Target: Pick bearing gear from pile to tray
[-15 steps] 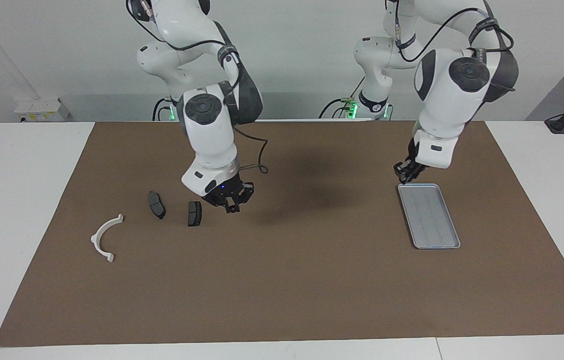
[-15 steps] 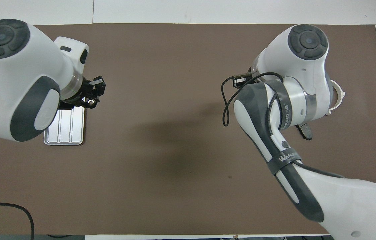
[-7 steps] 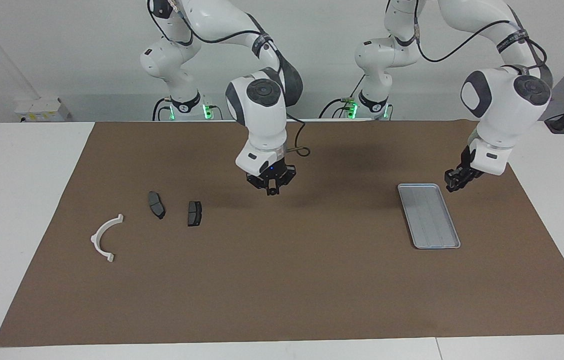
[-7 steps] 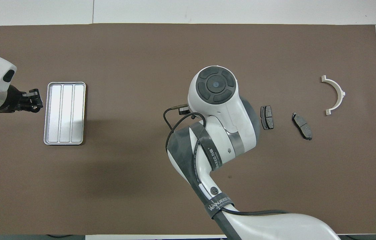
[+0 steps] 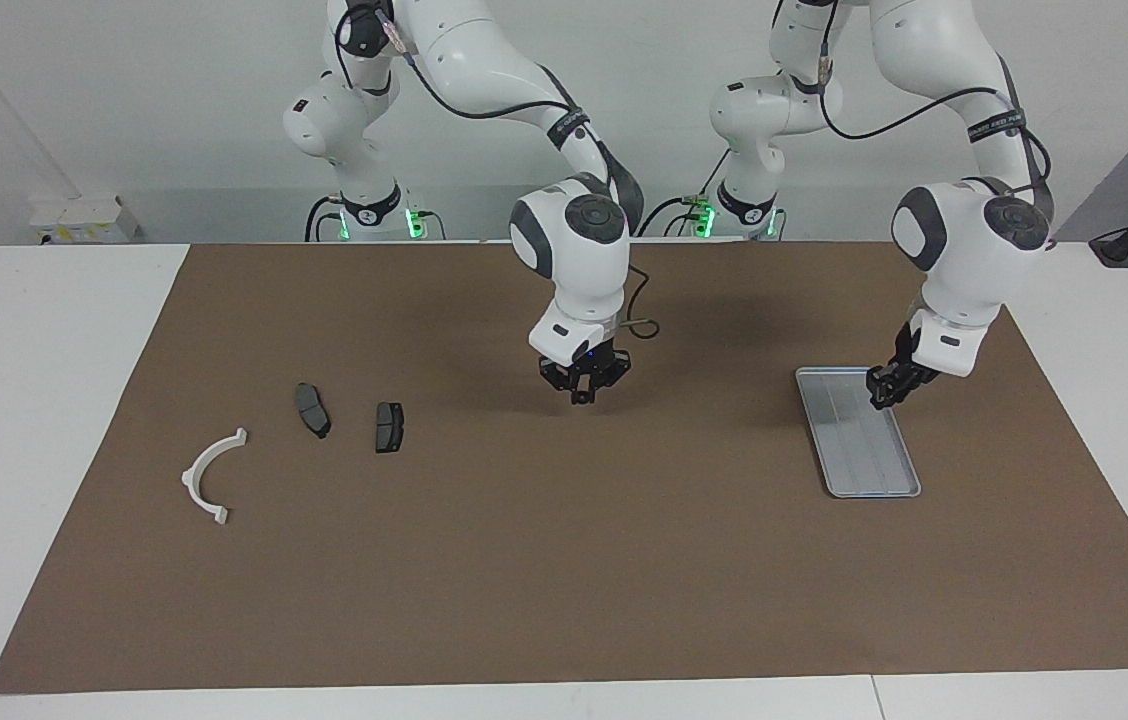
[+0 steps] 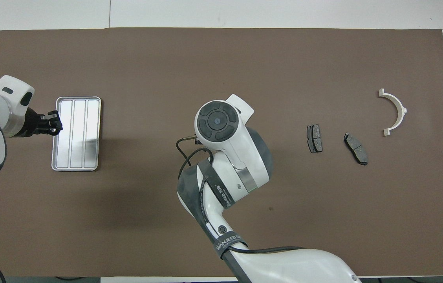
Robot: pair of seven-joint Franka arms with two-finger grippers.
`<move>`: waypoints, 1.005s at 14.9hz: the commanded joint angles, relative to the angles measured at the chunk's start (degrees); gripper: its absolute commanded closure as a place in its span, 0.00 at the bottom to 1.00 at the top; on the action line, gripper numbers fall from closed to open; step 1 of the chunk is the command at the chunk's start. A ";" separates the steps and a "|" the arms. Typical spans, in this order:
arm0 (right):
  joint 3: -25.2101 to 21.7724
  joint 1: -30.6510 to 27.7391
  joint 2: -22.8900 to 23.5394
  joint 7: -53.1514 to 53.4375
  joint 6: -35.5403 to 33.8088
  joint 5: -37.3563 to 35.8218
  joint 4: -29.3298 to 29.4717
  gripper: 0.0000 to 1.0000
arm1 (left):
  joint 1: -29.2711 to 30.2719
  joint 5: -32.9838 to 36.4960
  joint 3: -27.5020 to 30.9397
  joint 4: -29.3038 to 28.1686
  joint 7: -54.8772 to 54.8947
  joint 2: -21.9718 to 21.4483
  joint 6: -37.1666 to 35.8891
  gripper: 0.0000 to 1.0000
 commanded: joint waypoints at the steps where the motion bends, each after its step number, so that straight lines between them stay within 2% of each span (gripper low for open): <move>1: -0.40 0.94 1.83 2.16 3.51 1.26 -0.28 1.00 | 0.71 -0.92 -0.63 -2.39 1.72 3.43 6.94 1.00; 3: -0.13 0.94 2.89 2.08 5.71 1.34 -0.81 1.00 | 0.10 -0.92 -0.63 -3.71 1.28 4.50 9.78 1.00; 9: 0.66 0.67 3.34 1.38 12.48 2.05 -5.20 1.00 | -0.61 -0.83 -0.63 -3.36 1.11 4.59 8.46 1.00; 15: 1.71 0.15 4.13 1.38 13.54 2.05 -5.56 1.00 | -0.61 -0.83 -0.63 -4.42 1.55 4.76 9.60 1.00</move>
